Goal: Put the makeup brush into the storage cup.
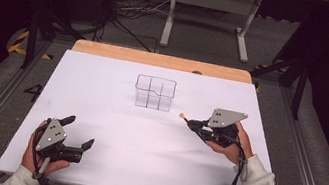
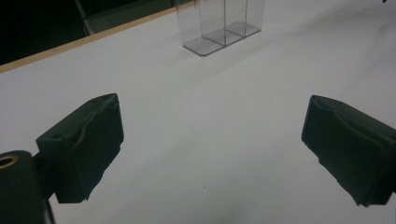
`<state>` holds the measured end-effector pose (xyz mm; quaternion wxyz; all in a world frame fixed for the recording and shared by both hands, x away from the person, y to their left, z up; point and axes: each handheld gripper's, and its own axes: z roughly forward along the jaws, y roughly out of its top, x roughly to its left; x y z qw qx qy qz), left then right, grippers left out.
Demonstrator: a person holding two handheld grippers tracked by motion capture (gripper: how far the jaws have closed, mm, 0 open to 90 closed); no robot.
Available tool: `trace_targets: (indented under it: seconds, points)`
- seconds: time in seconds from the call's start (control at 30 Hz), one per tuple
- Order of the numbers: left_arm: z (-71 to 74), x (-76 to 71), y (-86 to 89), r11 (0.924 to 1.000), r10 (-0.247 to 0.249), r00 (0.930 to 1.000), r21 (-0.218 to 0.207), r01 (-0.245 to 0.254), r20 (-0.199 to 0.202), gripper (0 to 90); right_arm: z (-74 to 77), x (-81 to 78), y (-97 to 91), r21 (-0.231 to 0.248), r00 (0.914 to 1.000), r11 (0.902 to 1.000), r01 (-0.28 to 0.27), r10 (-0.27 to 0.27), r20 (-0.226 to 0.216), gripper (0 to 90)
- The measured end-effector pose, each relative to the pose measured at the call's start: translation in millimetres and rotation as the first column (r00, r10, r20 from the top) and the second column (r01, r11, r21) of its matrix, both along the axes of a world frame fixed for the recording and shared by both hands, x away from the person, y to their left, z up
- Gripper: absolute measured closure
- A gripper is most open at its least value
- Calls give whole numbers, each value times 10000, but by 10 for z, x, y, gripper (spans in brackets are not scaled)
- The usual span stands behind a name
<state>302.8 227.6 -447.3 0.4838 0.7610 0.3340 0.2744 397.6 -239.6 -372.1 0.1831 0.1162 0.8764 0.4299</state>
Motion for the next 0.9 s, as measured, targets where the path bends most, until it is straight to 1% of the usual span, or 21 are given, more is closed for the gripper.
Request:
trace_targets:
  seconds: [0.03,0.13,0.17,0.23,0.3,0.33,0.4,0.43,0.47,0.57,0.63,0.7,0.73,0.77,0.8,0.83,0.87,0.9]
  points:
    - [-2,2,9,9999,77,10000,-74,-78,-32,64,10,3,-17,542,9998,9983,212,-214,39,849]
    - [0,2,15,10000,79,10000,-57,-79,-2,64,24,11,-35,1313,9989,9903,463,-473,42,849]
    - [-1,2,11,9999,126,9999,-27,-126,6,64,24,11,-35,1313,9989,9903,463,-473,42,849]
    - [-1,7,10,9997,252,9997,28,-252,61,63,35,18,-42,1727,9978,9830,628,-655,103,848]
    - [-4,11,19,9996,272,9996,-2,-272,42,64,37,27,-45,2050,9976,9766,655,-688,88,849]
    - [-4,12,24,9996,294,9996,-23,-293,56,64,36,38,-45,2246,9972,9719,709,-744,72,849]
    - [-3,7,26,9995,287,9996,-115,-286,81,64,33,61,-51,2767,9965,9576,800,-831,-8,848]
    - [-1,4,26,9995,287,9995,-114,-286,107,64,34,68,-53,2923,9963,9527,833,-855,-51,849]
    - [-1,2,26,9995,273,9996,-133,-271,119,64,37,78,-51,3138,9952,9448,938,-980,-24,849]
    - [-1,2,29,9996,257,9996,-128,-255,152,64,47,95,-33,3495,9929,9304,1102,-1190,38,849]
    - [0,3,31,9996,254,9995,-141,-252,163,64,56,102,-11,3663,9920,9237,1124,-1259,131,849]
    - [-2,4,28,9996,241,9996,-155,-239,172,64,64,97,18,3661,9907,9238,1116,-1323,319,849]
    - [-2,5,27,9996,248,9995,-146,-245,181,64,68,101,36,3733,9913,9216,1065,-1274,317,849]
    - [-2,5,27,9995,278,9994,-120,-276,207,64,69,105,52,3868,9914,9161,1059,-1275,305,849]
    - [-1,4,30,9996,281,9993,-99,-278,244,64,70,111,68,3950,9911,9126,1060,-1292,326,849]
    - [-2,0,31,9993,309,9992,-204,-304,256,64,73,116,79,3991,9909,9106,1069,-1304,320,849]
    - [-1,-2,32,9990,366,9989,-254,-359,282,65,73,130,97,4149,9913,9038,1046,-1282,293,848]
    - [2,-4,32,9987,451,9985,-267,-443,300,68,75,139,114,4205,9906,9008,1085,-1336,306,848]
